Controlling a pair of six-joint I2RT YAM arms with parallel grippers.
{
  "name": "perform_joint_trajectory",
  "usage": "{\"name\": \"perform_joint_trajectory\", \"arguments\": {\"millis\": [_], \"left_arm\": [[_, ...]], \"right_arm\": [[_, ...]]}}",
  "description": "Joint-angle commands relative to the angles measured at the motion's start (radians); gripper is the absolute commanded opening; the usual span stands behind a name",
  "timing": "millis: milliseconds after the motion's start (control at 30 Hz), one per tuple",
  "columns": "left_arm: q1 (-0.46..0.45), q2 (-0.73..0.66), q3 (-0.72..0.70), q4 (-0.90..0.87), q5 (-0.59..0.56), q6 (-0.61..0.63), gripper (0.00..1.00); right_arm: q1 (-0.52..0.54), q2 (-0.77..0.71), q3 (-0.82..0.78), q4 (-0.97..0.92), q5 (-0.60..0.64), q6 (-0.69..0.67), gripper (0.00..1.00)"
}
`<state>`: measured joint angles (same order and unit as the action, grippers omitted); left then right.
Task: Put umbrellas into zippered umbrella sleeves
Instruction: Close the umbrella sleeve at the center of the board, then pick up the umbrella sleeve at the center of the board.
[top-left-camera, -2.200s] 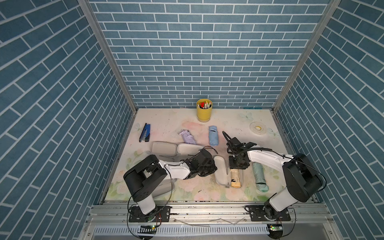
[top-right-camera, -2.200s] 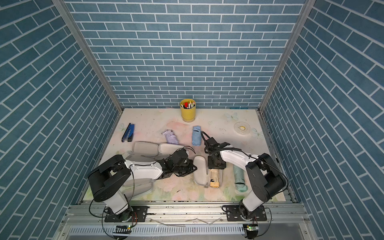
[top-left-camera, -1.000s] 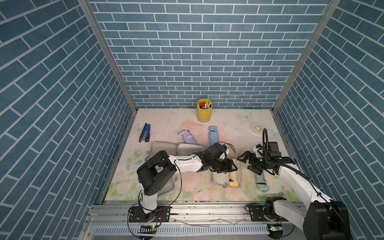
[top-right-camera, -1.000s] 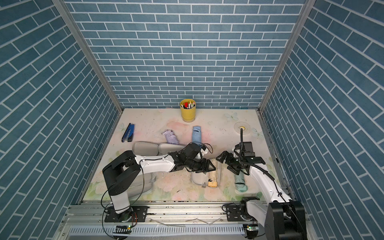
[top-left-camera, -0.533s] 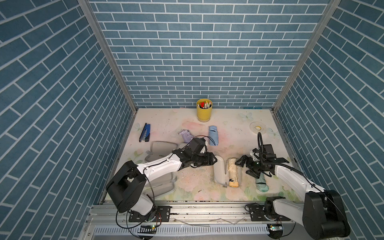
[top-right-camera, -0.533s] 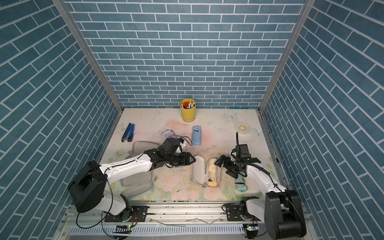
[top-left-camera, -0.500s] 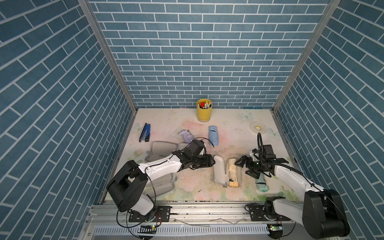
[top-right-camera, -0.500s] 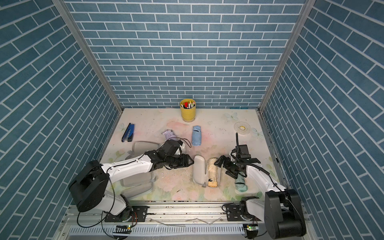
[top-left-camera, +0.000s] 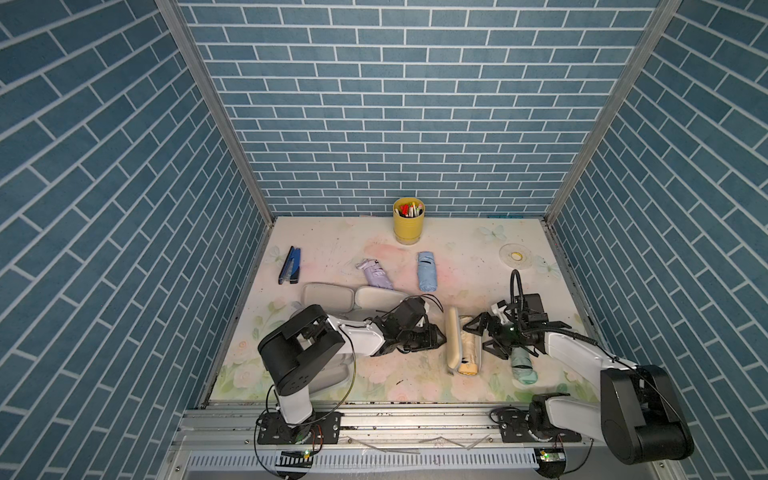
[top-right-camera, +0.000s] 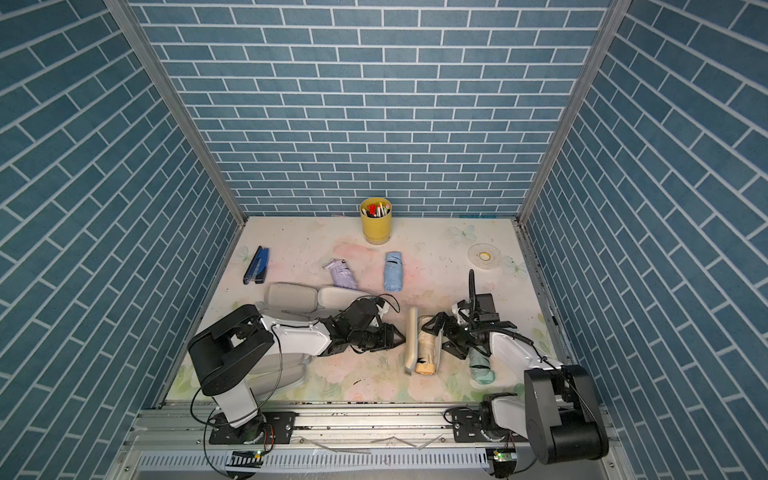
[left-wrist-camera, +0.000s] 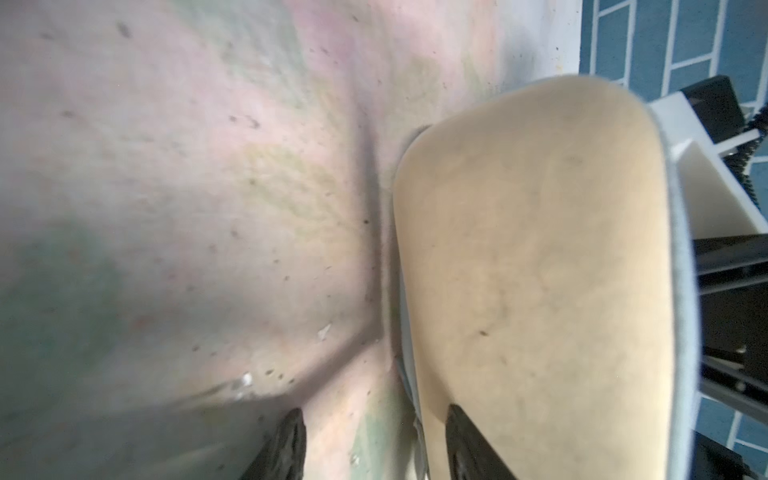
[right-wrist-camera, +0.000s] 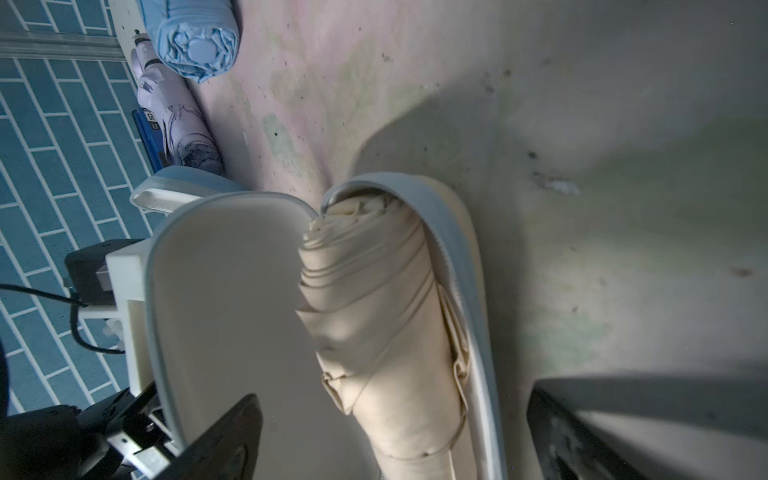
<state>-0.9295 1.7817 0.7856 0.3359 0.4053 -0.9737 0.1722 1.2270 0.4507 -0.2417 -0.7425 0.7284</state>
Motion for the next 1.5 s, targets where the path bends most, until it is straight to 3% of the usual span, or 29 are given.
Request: {"name": "perform_joint_trajectory", "arguments": {"millis": [0,200,500,600,767,833,967,1133,1467], "left_arm": [[-0.019,0.012,0.037,0.026,0.029,0.011,0.55],[-0.023,0.070,0.069,-0.034,0.051,0.034,0.55],[-0.017,0.074,0.092,-0.064,0.059,0.053,0.59],[-0.017,0.086,0.114,-0.079,0.063,0.061,0.61],[-0.017,0.107,0.148,-0.088,0.065,0.066,0.61],[-0.017,0.113,0.156,-0.091,0.069,0.066,0.61],[-0.002,0.127,0.141,-0.052,0.082,0.045,0.58],[0.021,0.157,0.112,0.028,0.115,0.000,0.51],[0.052,0.150,0.061,0.125,0.137,-0.047,0.49]], "right_arm": [[-0.002,0.004,-0.015,0.031,-0.056,-0.002,0.99],[-0.036,-0.051,-0.034,0.092,-0.112,0.043,0.99],[-0.187,-0.133,-0.082,0.106,-0.166,0.106,0.99],[-0.187,-0.126,-0.054,0.070,-0.197,0.053,0.99],[-0.177,-0.125,-0.030,-0.042,-0.176,-0.040,0.99],[-0.136,-0.100,0.004,-0.152,-0.080,-0.117,0.99],[-0.030,-0.040,0.010,-0.161,0.052,-0.141,0.98],[0.010,0.016,-0.007,-0.084,0.064,-0.131,0.84],[0.015,0.090,-0.066,0.158,-0.029,-0.043,0.38]]}}
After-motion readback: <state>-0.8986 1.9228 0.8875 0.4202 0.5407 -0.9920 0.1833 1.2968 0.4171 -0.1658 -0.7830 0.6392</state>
